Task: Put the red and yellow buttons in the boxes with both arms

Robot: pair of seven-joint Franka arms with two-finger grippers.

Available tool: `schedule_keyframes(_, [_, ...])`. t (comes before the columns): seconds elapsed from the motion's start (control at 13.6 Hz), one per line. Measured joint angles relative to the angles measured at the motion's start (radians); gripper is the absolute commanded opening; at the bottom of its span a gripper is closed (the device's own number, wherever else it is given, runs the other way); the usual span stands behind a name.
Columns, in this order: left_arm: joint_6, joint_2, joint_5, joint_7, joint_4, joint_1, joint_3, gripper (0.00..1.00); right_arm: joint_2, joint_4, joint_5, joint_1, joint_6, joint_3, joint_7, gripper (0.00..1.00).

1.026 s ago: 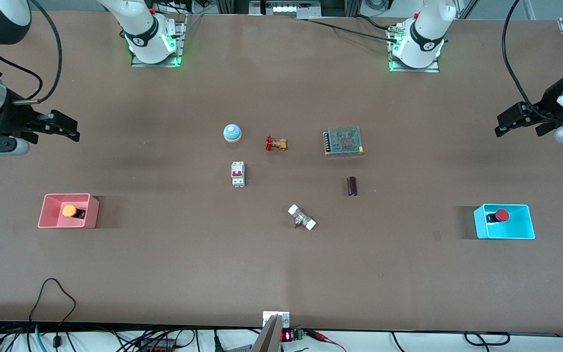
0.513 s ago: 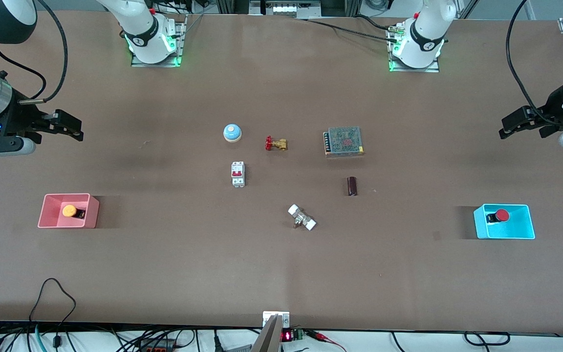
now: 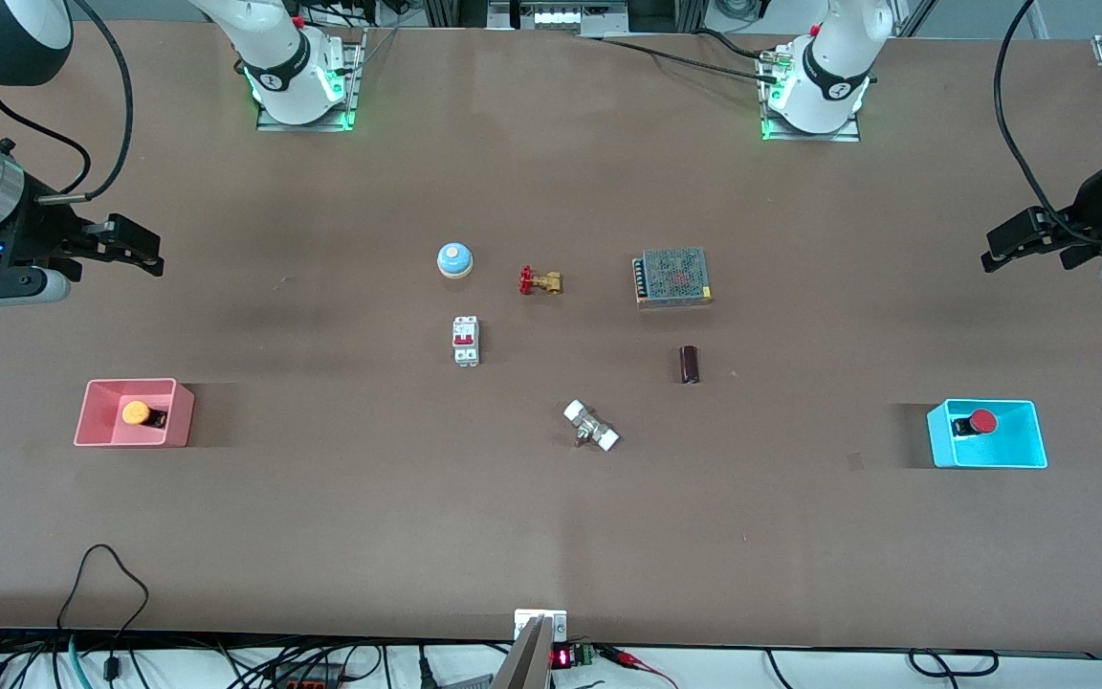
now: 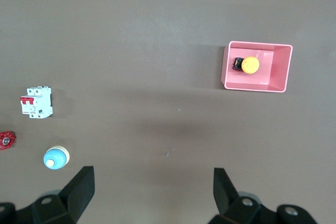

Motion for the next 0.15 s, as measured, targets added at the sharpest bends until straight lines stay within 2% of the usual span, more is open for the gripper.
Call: schedule_keyframes(0.15, [-0.004,-0.005,0.0,0.0,0.0,0.0,-0.004,1.0,0.0,-0.001,0.0,0.001,0.0,0.0,0.0,1.0])
